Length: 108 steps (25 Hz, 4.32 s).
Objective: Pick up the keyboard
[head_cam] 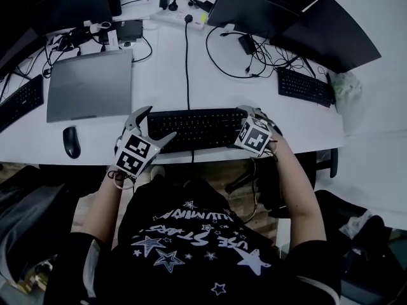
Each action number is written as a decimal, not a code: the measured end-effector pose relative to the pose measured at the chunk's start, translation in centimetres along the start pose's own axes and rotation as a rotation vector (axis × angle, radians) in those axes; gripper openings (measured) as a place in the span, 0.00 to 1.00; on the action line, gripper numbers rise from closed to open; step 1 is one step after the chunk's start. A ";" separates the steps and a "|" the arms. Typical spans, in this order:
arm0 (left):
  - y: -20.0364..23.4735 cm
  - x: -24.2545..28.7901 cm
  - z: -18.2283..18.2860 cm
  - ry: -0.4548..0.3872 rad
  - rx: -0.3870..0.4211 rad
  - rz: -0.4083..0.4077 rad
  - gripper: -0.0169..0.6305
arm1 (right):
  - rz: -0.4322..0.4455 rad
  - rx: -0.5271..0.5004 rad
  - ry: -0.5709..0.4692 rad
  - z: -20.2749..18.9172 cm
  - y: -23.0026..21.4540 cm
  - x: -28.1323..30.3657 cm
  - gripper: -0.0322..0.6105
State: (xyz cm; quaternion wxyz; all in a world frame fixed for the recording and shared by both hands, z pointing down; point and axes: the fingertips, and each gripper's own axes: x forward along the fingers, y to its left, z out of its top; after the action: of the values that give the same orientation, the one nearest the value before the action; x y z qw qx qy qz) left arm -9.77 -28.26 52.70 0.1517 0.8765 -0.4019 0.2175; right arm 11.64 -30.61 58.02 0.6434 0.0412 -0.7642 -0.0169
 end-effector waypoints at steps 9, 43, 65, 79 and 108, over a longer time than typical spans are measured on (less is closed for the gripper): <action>-1.3 -0.5 -0.5 0.040 -0.060 0.093 0.67 | 0.170 -0.191 0.045 1.0 0.1 3.0 0.94; -4.4 1.7 0.2 0.147 0.110 0.129 0.67 | 0.023 -0.281 0.094 1.9 0.6 2.5 0.94; -6.9 3.9 2.3 0.292 0.394 0.043 0.67 | -0.398 -0.313 0.005 1.6 1.9 -0.7 0.94; -9.5 6.1 -2.3 0.736 0.612 -0.293 0.67 | -0.564 -0.340 -0.046 1.3 2.7 -1.8 0.94; -13.8 3.6 -3.8 0.949 0.601 -0.346 0.17 | -0.995 -0.432 -0.187 0.7 5.0 -4.4 0.94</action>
State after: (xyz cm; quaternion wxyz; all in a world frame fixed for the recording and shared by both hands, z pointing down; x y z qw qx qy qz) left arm 2.00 -20.17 56.58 0.0933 0.7406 -0.0621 0.6626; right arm 11.52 -25.23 53.95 0.4808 0.2626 -0.6857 -0.4793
